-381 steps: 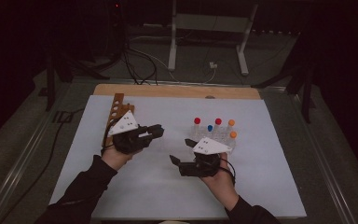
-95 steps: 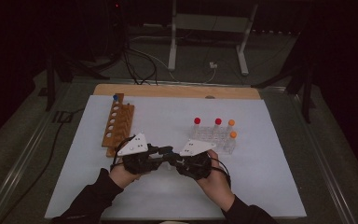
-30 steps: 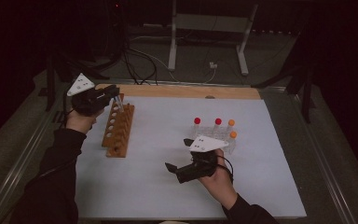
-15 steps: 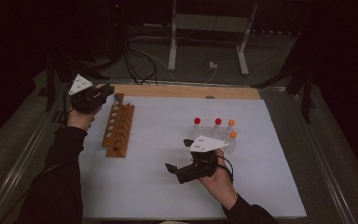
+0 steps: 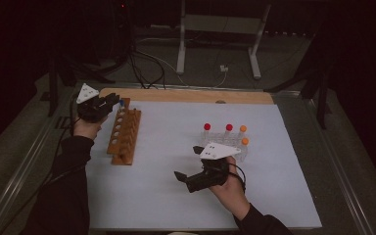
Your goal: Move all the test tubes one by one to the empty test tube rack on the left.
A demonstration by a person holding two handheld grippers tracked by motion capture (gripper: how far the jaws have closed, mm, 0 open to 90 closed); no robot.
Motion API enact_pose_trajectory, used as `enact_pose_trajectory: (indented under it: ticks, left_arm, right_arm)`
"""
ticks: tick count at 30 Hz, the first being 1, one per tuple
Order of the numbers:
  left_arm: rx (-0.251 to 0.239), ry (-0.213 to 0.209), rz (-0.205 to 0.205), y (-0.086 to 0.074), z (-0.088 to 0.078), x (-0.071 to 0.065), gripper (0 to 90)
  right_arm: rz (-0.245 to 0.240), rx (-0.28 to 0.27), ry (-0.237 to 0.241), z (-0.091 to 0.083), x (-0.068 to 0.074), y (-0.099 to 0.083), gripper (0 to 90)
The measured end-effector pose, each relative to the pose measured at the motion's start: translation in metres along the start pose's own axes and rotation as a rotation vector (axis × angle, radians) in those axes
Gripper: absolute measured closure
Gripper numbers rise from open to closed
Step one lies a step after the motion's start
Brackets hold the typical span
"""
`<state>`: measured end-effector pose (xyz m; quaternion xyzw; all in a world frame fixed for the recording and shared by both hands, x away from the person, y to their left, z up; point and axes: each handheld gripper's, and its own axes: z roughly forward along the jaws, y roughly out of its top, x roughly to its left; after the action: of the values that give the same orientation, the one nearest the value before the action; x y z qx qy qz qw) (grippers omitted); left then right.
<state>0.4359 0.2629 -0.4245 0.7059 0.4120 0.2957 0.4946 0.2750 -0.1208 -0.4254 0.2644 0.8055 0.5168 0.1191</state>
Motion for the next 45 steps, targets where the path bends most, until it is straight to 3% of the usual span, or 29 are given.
enact_pose_trajectory:
  ticks: [16, 30, 36, 41, 45]
  left_arm:
    - [0.073, 0.011, 0.009, -0.020, 0.013, -0.003, 77.5]
    - [0.111, 0.013, 0.032, -0.023, 0.017, -0.003, 77.2]
    - [0.121, -0.008, 0.003, -0.022, 0.016, -0.002, 75.3]
    - [0.117, -0.020, 0.015, -0.019, 0.006, -0.010, 49.3]
    - [0.098, -0.067, 0.011, -0.016, -0.008, -0.018, 37.7]
  right_arm:
    - [0.002, -0.001, 0.006, 0.000, 0.000, 0.000, 0.0]
    - [0.005, 0.000, 0.010, -0.001, -0.001, -0.001, 0.0]
    - [0.007, -0.006, 0.010, -0.001, -0.001, 0.000, 0.0]
    - [0.004, -0.017, 0.003, -0.003, -0.001, 0.001, 0.0]
    - [0.000, -0.024, -0.005, -0.005, -0.002, 0.002, 0.0]
